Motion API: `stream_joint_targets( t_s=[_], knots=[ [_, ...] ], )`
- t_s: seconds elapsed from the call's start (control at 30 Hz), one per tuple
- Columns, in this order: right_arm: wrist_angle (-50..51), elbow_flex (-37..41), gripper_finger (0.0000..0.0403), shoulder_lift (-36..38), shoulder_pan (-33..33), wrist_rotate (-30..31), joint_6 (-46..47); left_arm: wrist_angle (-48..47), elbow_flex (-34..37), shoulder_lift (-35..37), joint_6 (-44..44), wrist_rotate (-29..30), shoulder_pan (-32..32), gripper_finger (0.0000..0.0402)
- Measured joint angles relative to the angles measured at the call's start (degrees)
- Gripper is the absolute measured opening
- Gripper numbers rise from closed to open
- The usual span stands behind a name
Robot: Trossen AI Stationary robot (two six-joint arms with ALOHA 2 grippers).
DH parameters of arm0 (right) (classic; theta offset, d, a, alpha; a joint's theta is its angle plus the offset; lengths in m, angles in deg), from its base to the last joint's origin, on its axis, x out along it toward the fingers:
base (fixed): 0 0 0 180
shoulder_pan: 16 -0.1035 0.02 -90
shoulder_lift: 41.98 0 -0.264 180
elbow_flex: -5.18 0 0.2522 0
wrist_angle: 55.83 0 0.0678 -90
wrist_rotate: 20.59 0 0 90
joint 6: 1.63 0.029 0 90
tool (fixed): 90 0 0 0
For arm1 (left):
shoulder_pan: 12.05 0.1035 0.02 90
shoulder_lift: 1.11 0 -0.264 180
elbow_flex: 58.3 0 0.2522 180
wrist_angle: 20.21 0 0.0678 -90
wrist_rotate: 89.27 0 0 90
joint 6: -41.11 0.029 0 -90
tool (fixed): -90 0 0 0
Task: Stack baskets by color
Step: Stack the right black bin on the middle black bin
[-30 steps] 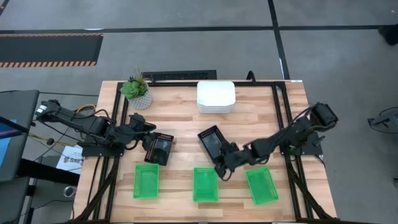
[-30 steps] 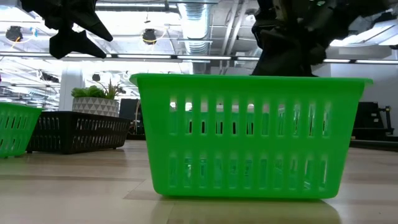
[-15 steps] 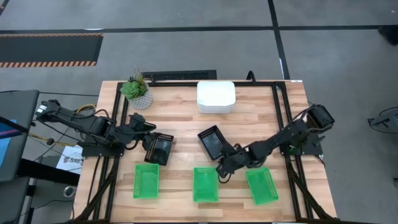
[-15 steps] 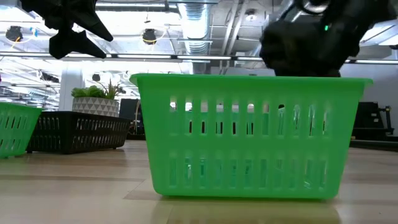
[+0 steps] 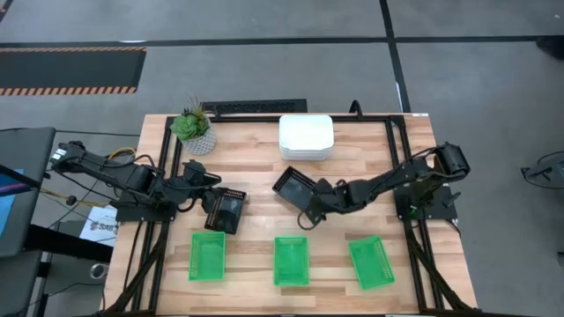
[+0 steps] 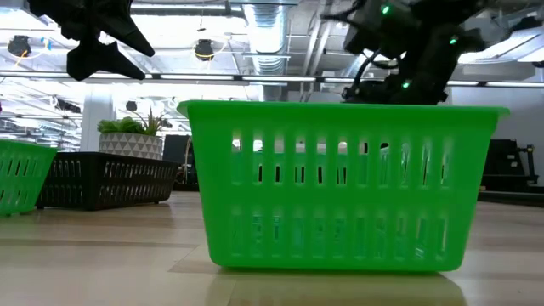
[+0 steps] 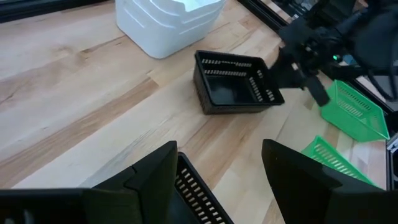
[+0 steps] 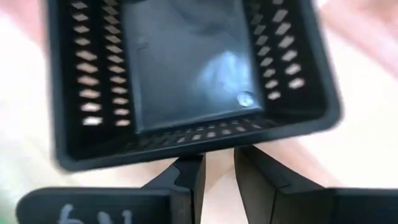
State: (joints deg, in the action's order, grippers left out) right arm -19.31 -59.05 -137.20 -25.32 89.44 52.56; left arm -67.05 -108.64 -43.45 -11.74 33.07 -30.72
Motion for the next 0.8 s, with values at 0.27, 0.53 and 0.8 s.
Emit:
stream_joint_targets(
  t_s=[0.27, 0.53, 0.8],
  knots=[
    [5.71, -0.02, 0.0106, 1.49, 5.87, 2.14, -3.71, 0.0, 0.0, -0.01, -0.42, -0.4, 0.0, 0.0224],
    [14.56, -0.02, 0.0106, 10.28, 7.65, 8.16, -3.32, -0.02, 0.0, -0.01, -0.48, -0.44, -0.01, 0.0224],
    [0.62, -0.02, 0.0106, 16.08, 0.57, 7.28, -3.19, -0.19, 0.0, -0.01, -0.54, -0.03, -0.01, 0.0224]
  ],
)
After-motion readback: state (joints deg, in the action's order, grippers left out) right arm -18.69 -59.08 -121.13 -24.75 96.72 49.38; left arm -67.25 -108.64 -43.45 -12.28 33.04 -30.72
